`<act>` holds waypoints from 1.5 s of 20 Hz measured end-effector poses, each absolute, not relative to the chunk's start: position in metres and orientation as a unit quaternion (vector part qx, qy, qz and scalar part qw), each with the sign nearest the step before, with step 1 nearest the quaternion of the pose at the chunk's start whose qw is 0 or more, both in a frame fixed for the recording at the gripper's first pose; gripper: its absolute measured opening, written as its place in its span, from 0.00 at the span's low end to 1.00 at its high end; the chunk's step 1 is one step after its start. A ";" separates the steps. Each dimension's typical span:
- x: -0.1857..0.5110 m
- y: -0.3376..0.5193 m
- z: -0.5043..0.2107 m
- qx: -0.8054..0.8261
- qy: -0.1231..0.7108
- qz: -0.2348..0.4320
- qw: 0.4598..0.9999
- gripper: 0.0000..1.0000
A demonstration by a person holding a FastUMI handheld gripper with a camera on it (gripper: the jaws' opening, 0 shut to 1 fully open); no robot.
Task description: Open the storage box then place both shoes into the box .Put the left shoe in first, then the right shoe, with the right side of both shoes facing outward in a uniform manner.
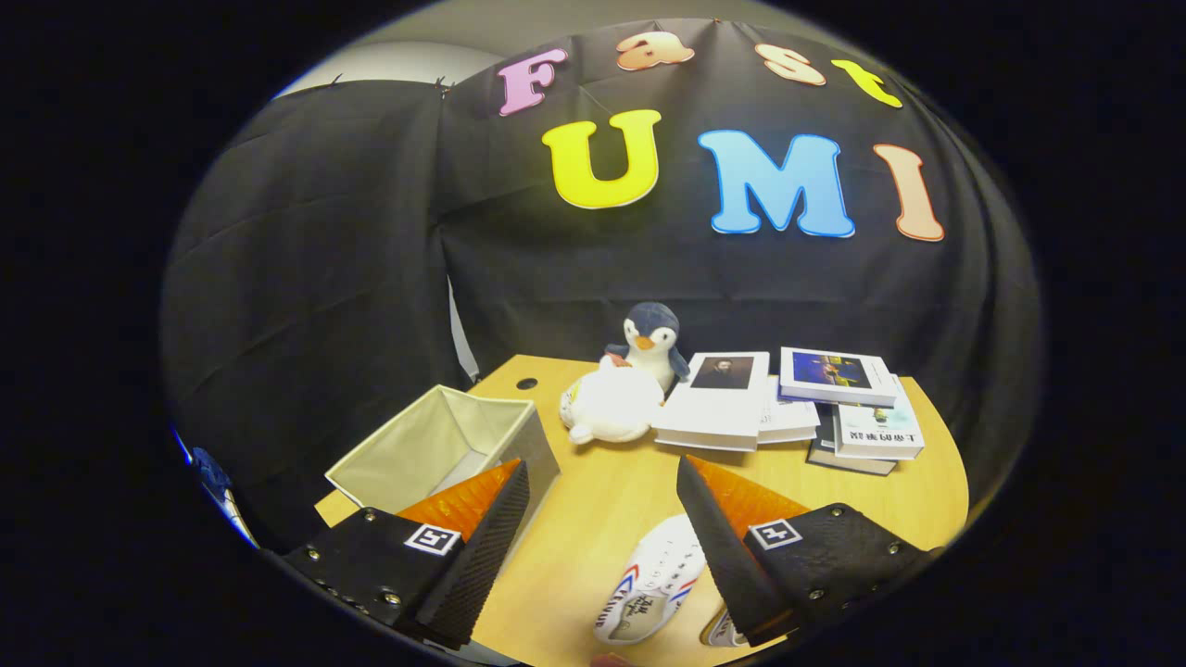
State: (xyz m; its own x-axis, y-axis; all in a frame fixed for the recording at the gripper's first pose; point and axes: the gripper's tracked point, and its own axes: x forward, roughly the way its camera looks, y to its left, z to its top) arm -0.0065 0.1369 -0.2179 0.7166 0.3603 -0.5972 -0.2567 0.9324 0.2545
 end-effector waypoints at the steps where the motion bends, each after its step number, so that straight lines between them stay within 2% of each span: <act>1: -0.009 0.130 -0.230 0.075 0.347 0.162 0.921 0.98; 16: -0.058 0.105 -0.367 0.173 0.516 0.129 0.829 0.98; 21: -0.075 0.100 -0.400 0.146 0.556 0.122 0.810 0.98; 23: -0.084 0.100 -0.410 0.148 0.575 0.115 0.796 0.87; 25: -0.082 0.100 -0.414 0.152 0.576 0.109 0.796 0.86; 28: -0.087 0.099 -0.424 0.156 0.594 0.093 0.784 0.48; 30: -0.087 0.098 -0.425 0.176 0.596 0.086 0.779 0.48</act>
State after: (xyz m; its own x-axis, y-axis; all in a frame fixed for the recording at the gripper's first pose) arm -0.0867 0.0983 -0.4253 0.2743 0.3428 -0.8985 0.0759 0.9237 0.3756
